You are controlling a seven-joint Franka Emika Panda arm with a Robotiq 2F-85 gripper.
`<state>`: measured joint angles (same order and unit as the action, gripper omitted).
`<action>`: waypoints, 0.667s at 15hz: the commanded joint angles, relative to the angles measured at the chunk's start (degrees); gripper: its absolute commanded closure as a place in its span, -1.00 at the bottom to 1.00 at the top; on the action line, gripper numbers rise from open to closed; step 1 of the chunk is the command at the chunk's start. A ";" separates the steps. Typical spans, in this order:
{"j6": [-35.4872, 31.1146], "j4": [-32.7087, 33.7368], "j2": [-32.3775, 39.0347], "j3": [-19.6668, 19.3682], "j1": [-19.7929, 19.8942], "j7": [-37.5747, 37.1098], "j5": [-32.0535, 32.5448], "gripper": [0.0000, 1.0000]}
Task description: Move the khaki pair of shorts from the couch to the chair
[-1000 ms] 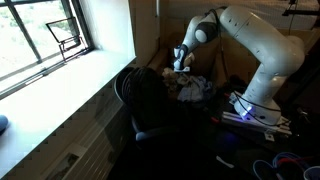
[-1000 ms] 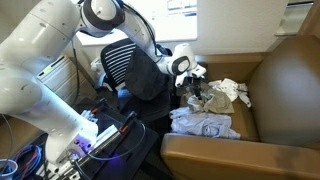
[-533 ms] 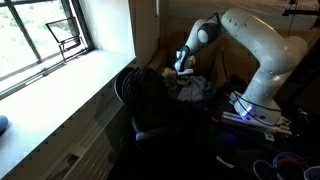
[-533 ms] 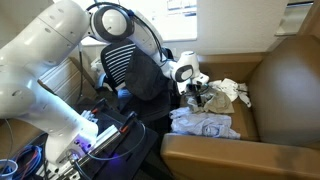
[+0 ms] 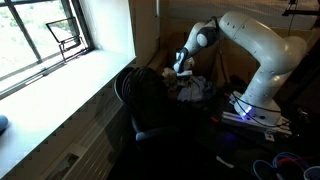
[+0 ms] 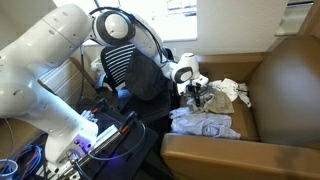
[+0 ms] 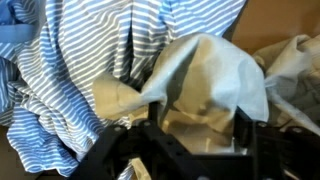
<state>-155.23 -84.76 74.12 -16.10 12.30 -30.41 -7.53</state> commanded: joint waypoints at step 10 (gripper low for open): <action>-0.44 -4.88 -15.74 4.07 1.68 3.66 -6.53 1.00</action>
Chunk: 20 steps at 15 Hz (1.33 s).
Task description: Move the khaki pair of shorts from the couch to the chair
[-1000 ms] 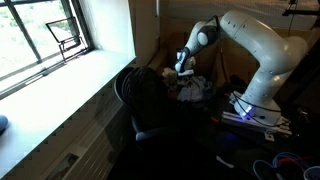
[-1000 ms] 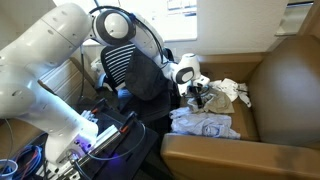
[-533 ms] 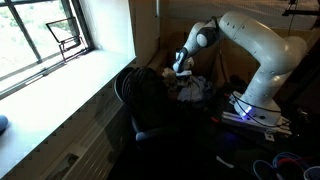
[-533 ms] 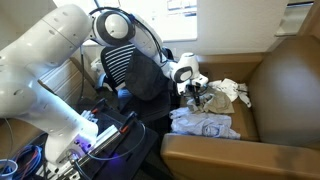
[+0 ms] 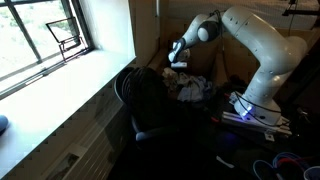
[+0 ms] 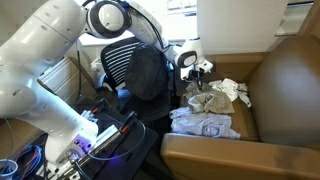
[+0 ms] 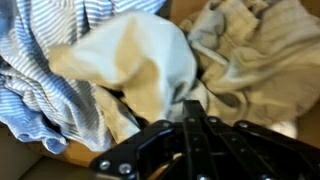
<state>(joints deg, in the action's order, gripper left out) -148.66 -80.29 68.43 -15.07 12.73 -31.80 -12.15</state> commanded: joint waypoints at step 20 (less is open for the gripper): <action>10.73 9.66 11.07 -6.11 -0.03 -2.23 2.32 -0.49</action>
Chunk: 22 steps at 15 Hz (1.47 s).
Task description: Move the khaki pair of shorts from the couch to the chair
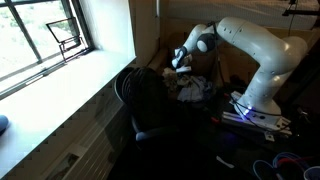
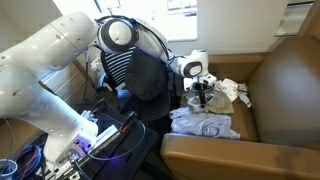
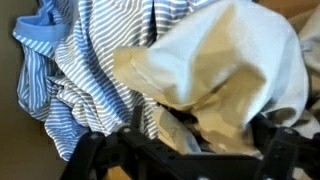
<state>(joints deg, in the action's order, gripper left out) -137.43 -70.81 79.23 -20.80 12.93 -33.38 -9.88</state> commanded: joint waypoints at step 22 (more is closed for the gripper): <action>-14.92 -3.04 -16.03 0.50 -2.55 -3.77 -2.29 0.98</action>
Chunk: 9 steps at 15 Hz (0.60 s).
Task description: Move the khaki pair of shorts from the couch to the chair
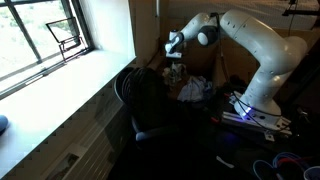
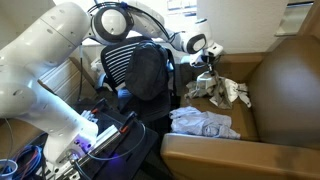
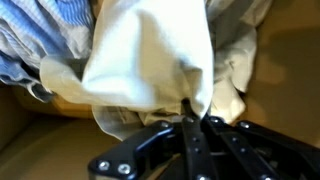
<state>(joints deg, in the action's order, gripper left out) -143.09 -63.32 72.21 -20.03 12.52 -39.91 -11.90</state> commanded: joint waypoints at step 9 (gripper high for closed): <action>-47.76 -31.75 -30.74 7.87 -1.50 5.50 -0.93 0.98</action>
<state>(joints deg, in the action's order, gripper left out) -181.02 -83.82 51.53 -18.35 8.70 -37.69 -12.21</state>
